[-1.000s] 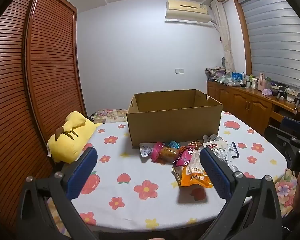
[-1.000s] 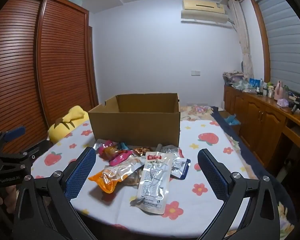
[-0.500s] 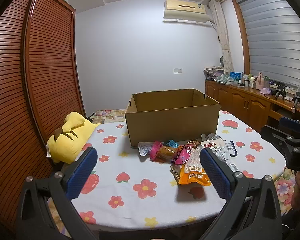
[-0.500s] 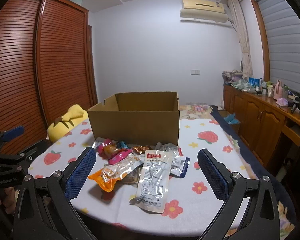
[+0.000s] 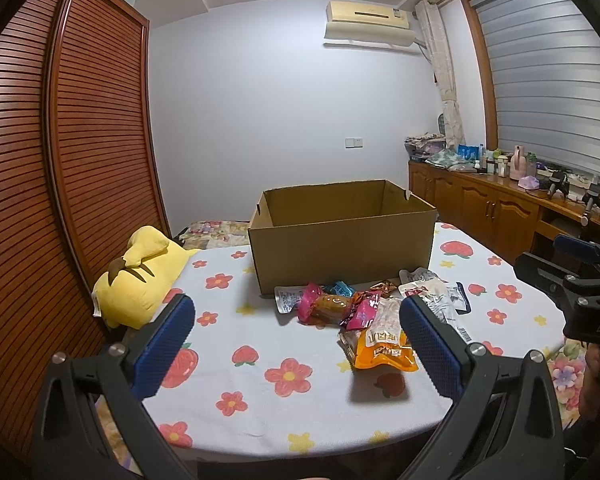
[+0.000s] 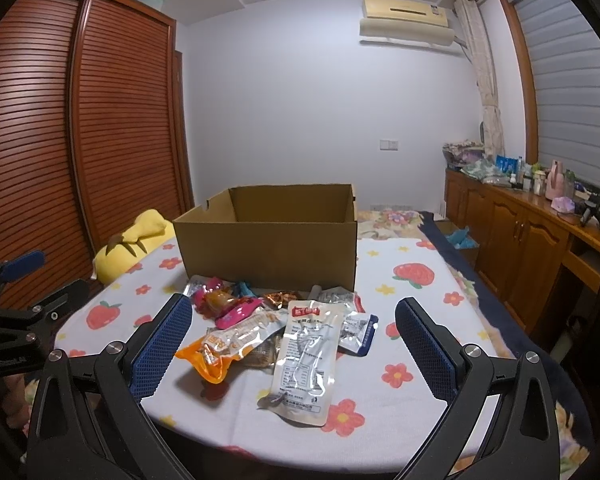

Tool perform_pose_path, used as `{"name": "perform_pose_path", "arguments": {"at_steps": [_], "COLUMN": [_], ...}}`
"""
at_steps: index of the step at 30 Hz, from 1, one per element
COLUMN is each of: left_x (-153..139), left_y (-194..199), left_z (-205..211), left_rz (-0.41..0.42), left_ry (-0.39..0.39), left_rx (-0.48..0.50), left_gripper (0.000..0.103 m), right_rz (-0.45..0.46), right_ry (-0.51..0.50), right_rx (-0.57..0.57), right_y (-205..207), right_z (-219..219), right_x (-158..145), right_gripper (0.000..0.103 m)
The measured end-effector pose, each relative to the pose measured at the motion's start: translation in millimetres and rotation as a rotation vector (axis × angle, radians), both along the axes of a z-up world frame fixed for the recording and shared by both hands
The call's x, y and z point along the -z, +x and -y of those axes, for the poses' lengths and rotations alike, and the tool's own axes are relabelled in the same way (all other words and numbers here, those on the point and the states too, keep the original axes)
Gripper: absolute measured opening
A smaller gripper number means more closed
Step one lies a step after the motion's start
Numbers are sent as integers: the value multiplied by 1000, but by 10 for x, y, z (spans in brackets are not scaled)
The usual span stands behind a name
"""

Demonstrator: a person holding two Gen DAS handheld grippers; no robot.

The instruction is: Organize snacks

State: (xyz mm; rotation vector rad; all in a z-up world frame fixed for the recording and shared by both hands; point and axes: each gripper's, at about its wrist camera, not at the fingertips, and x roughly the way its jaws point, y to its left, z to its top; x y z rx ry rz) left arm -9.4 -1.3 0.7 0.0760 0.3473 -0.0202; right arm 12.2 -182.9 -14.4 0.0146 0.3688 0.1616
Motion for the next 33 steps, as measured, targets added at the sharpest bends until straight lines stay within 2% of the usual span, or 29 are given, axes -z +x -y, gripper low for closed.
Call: {"name": "perform_pose_path", "arguments": {"at_steps": [33], "left_x": [-80], "left_y": [-91], "left_z": [42], "left_rz": [5], "left_ry": [8], "left_rx": [18], "left_gripper": [103], "right_rz": [3], "right_ry": [-1], "right_rx": [-2], "right_y": [-12], "right_z": [-6], "right_x": [-1], "right_gripper": [103]}}
